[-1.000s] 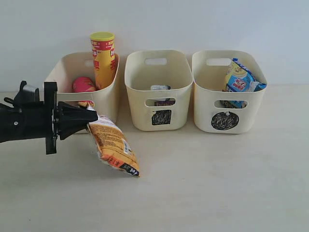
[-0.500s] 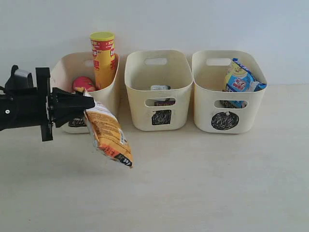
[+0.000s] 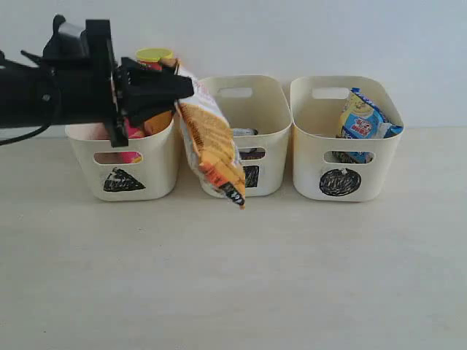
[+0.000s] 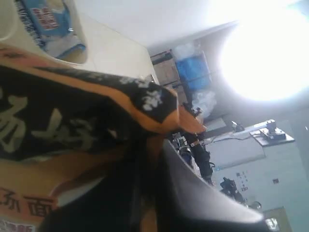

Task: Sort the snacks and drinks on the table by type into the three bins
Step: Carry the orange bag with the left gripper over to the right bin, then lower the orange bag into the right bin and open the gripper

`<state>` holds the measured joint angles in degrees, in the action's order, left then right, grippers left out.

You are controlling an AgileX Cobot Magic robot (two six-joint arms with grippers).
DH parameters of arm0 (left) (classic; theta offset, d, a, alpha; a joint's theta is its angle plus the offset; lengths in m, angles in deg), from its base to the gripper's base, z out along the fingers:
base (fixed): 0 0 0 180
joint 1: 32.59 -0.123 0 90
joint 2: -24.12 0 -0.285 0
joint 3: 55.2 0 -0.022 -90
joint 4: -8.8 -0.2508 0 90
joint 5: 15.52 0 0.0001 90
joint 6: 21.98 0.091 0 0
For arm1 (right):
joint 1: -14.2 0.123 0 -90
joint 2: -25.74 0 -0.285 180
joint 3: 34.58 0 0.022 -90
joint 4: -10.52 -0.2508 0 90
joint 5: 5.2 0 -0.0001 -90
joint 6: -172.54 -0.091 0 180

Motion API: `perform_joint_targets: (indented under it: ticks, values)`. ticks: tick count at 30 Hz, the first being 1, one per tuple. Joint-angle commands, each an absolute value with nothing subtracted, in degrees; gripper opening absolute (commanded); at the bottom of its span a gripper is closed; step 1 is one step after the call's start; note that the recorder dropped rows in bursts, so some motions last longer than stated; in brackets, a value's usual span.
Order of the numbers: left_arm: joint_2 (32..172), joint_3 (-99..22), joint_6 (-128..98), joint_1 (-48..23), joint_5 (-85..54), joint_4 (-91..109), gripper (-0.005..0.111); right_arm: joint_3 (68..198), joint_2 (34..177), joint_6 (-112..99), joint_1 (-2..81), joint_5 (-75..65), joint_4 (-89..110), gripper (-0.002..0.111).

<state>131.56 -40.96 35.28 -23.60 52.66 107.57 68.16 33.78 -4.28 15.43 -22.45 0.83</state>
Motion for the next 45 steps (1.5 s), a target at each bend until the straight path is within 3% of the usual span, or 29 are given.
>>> perform_joint_targets:
  ticks: [1,13,28,45]
  values:
    - [131.03,-47.28,32.56,-18.92,50.84,108.75,0.004,68.20,33.53,-4.21,15.38,-21.70,0.89,0.000]
    - [138.55,-65.46,29.14,-9.86,38.42,108.75,0.004,68.20,33.53,-4.21,15.38,-21.70,0.89,0.000]
    - [154.45,-89.29,26.91,-4.25,29.81,108.75,0.004,68.20,33.53,-4.21,15.38,-21.70,0.89,0.000]
    - [167.74,-103.19,27.05,-0.58,19.45,108.75,0.004,68.20,33.53,-4.21,15.38,-21.70,0.89,0.000]
